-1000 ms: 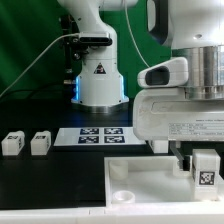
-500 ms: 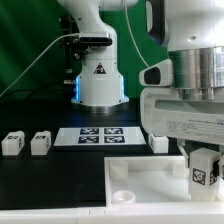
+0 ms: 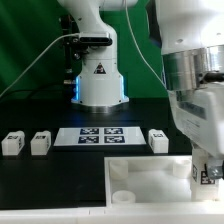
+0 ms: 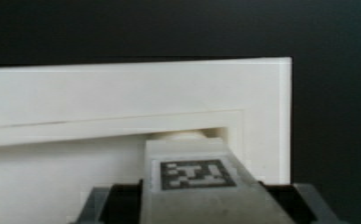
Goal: Assemble one leg
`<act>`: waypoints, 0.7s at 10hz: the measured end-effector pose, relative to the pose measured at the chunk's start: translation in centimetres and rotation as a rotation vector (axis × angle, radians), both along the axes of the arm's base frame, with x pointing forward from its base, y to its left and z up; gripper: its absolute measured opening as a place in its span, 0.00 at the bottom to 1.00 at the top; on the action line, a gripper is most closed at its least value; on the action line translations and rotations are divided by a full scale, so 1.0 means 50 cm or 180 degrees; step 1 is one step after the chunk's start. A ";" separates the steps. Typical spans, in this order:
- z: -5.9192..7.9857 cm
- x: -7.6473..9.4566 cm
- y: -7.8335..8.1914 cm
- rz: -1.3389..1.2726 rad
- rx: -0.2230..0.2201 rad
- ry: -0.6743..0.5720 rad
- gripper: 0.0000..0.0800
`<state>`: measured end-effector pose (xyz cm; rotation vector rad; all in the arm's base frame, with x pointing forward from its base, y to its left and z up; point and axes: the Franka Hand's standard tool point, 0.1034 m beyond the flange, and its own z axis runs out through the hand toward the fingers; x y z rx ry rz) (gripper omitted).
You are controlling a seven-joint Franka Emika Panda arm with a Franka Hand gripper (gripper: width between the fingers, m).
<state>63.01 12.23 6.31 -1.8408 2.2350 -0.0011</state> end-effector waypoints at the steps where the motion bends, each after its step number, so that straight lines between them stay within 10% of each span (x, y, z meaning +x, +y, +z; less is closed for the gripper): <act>1: 0.000 0.001 -0.002 -0.0223 0.0065 0.0017 0.37; 4: -0.002 -0.001 -0.015 -0.0652 0.0101 0.0080 0.37; 7: -0.003 -0.002 -0.013 -0.0590 0.0090 0.0073 0.61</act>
Offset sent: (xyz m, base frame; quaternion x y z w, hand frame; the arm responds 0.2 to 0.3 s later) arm -0.0035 -0.0030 -0.0009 0.0116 0.0183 0.1798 0.9835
